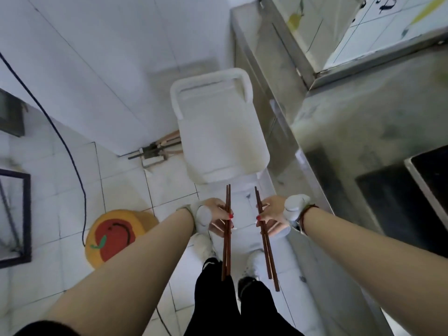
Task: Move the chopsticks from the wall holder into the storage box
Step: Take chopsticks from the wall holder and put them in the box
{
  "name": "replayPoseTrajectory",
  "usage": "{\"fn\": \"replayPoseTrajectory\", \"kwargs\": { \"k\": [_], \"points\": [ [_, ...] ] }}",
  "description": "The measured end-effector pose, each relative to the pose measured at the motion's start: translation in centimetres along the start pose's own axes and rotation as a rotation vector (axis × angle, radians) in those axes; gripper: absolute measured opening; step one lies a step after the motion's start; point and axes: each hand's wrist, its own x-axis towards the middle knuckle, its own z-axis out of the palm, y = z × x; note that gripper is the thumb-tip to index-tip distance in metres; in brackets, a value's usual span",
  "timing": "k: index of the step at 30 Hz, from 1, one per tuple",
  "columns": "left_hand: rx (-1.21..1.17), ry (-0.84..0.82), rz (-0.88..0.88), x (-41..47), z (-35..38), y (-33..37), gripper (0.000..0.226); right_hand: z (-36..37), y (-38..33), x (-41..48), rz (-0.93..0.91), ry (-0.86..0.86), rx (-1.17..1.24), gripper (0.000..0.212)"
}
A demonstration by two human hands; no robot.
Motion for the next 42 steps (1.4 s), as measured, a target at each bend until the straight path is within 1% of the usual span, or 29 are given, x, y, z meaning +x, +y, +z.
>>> {"fn": "replayPoseTrajectory", "kwargs": {
  "k": [3, 5, 6, 9, 11, 13, 15, 17, 19, 21, 22, 23, 24, 25, 28, 31, 34, 40, 42],
  "points": [
    [0.005, 0.02, -0.049, 1.6, 1.0, 0.1, 0.005, 0.3, 1.1, 1.8, -0.007, 0.015, 0.071, 0.038],
    [-0.014, 0.068, -0.098, 4.0, 1.3, 0.7, 0.018, -0.3, 0.9, 3.5, -0.028, 0.031, 0.105, 0.038],
    [-0.041, 0.104, -0.098, 4.4, 1.3, 0.9, 0.02, -0.3, 0.4, 3.6, -0.048, 0.049, 0.135, 0.037],
    [-0.119, 0.224, -0.046, 7.5, 0.9, 1.8, 0.01, -1.0, -0.6, 5.7, -0.082, 0.057, 0.272, 0.039],
    [-0.141, 0.284, -0.023, 9.9, 0.5, 1.6, 0.015, -1.1, -1.3, 6.9, -0.108, 0.082, 0.365, 0.037],
    [-0.077, 0.32, 0.016, 11.8, 0.0, 1.4, 0.021, -0.9, -2.1, 7.6, -0.162, 0.129, 0.413, 0.035],
    [0.01, 0.352, 0.031, 14.8, -0.5, 0.4, 0.023, -0.6, -2.5, 8.6, -0.196, 0.168, 0.451, 0.037],
    [0.112, 0.402, 0.031, 15.4, -0.6, 0.5, 0.014, -0.3, -2.8, 9.9, -0.235, 0.219, 0.481, 0.039],
    [0.202, 0.439, 0.032, 14.8, -0.6, 0.9, 0.007, -0.4, -3.0, 11.1, -0.269, 0.297, 0.477, 0.04],
    [0.239, 0.412, 0.004, 14.3, -0.6, 1.4, 0.003, -0.5, -2.8, 12.2, -0.303, 0.346, 0.45, 0.037],
    [0.254, 0.381, -0.003, 14.1, -0.6, 1.6, 0.016, -0.5, -2.8, 12.6, -0.322, 0.361, 0.415, 0.034],
    [0.271, 0.352, -0.023, 14.2, -0.5, 1.7, 0.039, -0.4, -2.6, 13.1, -0.332, 0.374, 0.399, 0.032],
    [0.289, 0.345, -0.049, 14.5, -0.6, 1.8, 0.053, -0.3, -2.4, 13.8, -0.337, 0.387, 0.365, 0.033],
    [0.315, 0.357, -0.07, 14.7, -0.5, 2.1, 0.056, -0.3, -2.3, 14.4, -0.34, 0.404, 0.317, 0.034],
    [0.335, 0.382, -0.128, 15.6, -0.2, 2.2, 0.045, 0.0, -2.2, 15.0, -0.338, 0.396, 0.191, 0.033],
    [0.4, 0.46, -0.152, 15.8, 0.5, 2.1, 0.038, 0.0, -1.6, 16.0, -0.338, 0.425, 0.132, 0.04],
    [0.439, 0.455, -0.183, 16.0, 0.4, 1.4, 0.041, 0.1, -1.4, 16.1, -0.332, 0.441, 0.092, 0.043],
    [0.446, 0.4, -0.228, 16.7, -0.3, 0.6, 0.049, 0.2, -1.2, 16.1, -0.308, 0.458, 0.013, 0.035],
    [0.446, 0.417, -0.23, 16.8, -0.3, 0.6, 0.052, 0.3, -0.9, 16.6, -0.29, 0.461, 0.013, 0.034]
  ]
}}
